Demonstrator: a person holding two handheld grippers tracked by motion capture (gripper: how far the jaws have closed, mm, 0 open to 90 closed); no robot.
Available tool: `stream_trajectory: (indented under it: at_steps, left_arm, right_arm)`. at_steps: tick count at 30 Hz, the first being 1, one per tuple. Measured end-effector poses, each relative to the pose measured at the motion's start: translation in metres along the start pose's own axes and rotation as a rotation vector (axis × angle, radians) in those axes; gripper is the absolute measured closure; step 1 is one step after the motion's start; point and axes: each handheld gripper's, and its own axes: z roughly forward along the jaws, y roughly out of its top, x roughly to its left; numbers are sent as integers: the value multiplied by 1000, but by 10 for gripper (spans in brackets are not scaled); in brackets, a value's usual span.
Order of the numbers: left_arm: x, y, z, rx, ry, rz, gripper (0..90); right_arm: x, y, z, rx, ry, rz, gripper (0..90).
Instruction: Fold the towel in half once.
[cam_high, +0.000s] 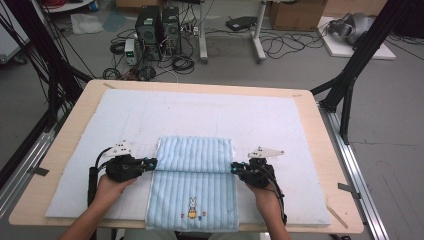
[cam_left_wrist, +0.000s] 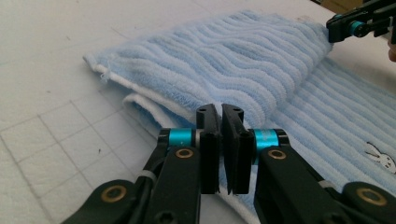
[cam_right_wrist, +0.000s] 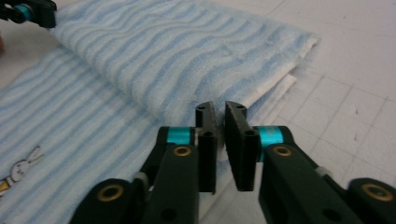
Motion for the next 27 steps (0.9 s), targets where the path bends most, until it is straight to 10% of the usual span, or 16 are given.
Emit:
stream_trajectory:
  at_steps: [4, 15, 27]
  left_arm:
    - [7, 6, -3, -40, 54, -24, 480]
    - [44, 36, 12, -100, 128, -135, 422]
    - [58, 52, 61, 74, 185, -131, 429]
  right_arm:
    - [-4, 3, -5, -58, -20, 34, 620]
    - [-11, 6, -12, -106, -94, 51, 426]
    - [-16, 3, -14, -109, -109, 77, 357]
